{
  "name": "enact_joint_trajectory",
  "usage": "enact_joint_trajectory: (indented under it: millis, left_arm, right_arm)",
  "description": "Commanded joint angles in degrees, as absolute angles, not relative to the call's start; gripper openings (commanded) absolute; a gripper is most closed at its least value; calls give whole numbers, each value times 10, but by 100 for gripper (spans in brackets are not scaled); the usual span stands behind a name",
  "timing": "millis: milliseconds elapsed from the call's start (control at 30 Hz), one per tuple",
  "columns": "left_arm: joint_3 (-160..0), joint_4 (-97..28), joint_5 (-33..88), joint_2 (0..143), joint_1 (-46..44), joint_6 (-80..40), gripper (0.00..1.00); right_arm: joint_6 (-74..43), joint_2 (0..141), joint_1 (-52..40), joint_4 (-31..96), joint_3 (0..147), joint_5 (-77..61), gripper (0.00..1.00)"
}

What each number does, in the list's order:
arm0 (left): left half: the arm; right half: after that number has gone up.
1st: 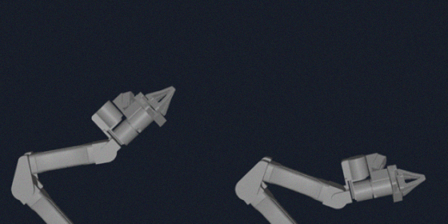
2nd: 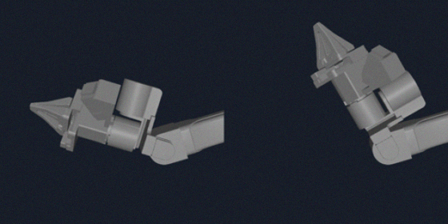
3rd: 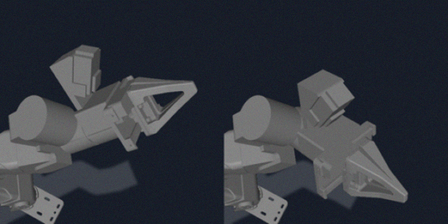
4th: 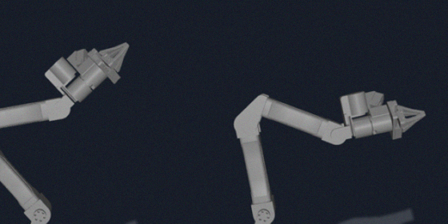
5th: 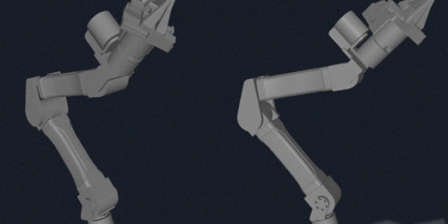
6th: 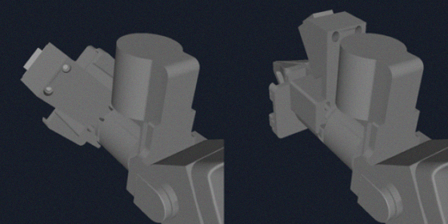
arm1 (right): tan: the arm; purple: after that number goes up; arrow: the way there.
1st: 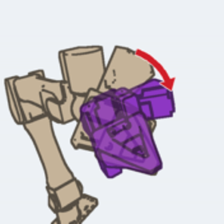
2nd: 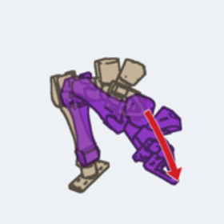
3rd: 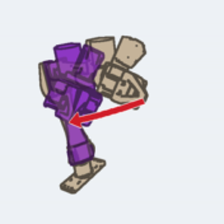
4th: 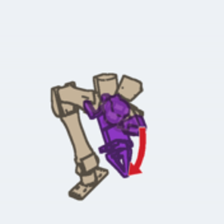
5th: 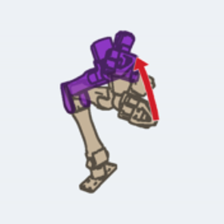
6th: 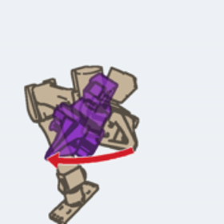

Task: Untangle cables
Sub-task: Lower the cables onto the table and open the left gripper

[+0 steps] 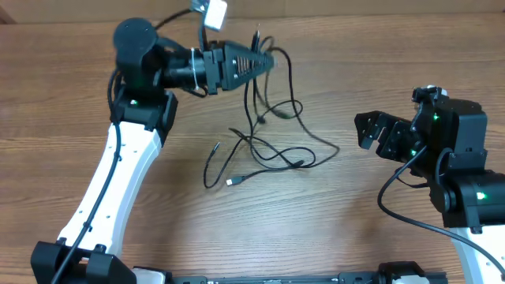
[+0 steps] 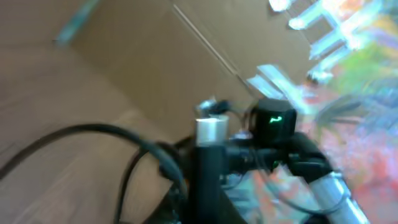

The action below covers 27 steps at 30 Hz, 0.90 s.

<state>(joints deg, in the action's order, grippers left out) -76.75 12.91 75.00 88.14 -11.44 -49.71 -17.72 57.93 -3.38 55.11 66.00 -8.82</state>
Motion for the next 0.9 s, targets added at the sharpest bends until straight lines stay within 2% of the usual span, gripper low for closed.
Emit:
enact_joint_trajectory:
  millis: [0, 67, 167, 233, 433, 600, 700, 867]
  left_arm:
    - [-774, 0, 735, 873, -103, -293, 65]
    - [-774, -109, 670, 873, -97, -235, 84]
    - [-774, -210, 573, 873, -93, -191, 99]
    - [-774, -288, 471, 873, -93, -164, 100]
    - [-774, -420, 255, 873, -93, -147, 100]
    - [-774, -494, 131, 873, -93, -148, 100]
    - [-774, -516, 99, 873, -93, -148, 100]
    - [-774, -522, 70, 873, -93, -148, 100]
  right_arm:
    - [-170, 577, -32, 548, 668, -91, 100]
    - [-170, 577, -32, 548, 668, -91, 100]
    - [-170, 577, -32, 548, 668, -91, 100]
    - [-164, 577, -32, 548, 668, -91, 100]
    - [-152, 577, -32, 554, 668, -91, 100]
    - [-141, 598, -32, 576, 668, -107, 100]
    - [-126, 630, -32, 582, 668, -160, 100]
    - [-37, 707, -34, 635, 668, -263, 100]
